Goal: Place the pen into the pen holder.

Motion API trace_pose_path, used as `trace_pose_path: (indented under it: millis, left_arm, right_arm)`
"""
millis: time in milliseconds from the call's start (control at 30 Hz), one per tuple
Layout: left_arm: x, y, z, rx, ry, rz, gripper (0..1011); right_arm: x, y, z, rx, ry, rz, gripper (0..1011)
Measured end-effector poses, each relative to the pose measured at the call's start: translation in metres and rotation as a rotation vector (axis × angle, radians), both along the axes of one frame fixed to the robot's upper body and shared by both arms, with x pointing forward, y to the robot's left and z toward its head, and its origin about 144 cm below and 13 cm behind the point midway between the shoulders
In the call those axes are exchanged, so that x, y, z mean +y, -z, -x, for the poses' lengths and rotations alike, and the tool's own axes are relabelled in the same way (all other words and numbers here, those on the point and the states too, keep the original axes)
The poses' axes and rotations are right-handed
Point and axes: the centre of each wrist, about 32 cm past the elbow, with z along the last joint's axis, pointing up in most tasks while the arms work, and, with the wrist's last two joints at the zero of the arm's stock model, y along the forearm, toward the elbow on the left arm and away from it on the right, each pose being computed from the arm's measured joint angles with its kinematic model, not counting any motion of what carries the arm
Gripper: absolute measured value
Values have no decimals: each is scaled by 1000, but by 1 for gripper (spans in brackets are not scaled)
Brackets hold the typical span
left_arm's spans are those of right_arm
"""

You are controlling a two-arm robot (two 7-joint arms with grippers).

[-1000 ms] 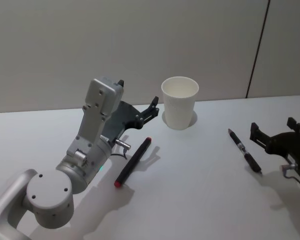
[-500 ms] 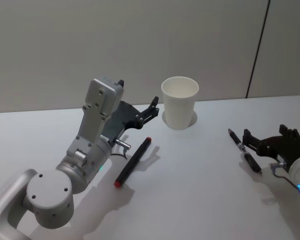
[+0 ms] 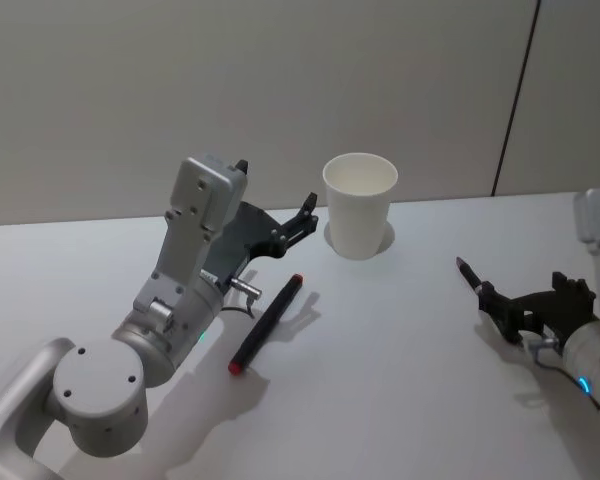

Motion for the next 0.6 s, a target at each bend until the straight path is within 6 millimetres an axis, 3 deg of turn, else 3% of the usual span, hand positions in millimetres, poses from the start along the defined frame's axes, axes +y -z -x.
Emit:
trace_pose_path:
  millis: [600]
  left_arm:
    - [0, 0, 0, 0, 0, 0, 1001]
  right_arm:
    - [10, 16, -11, 33, -8, 12, 1001]
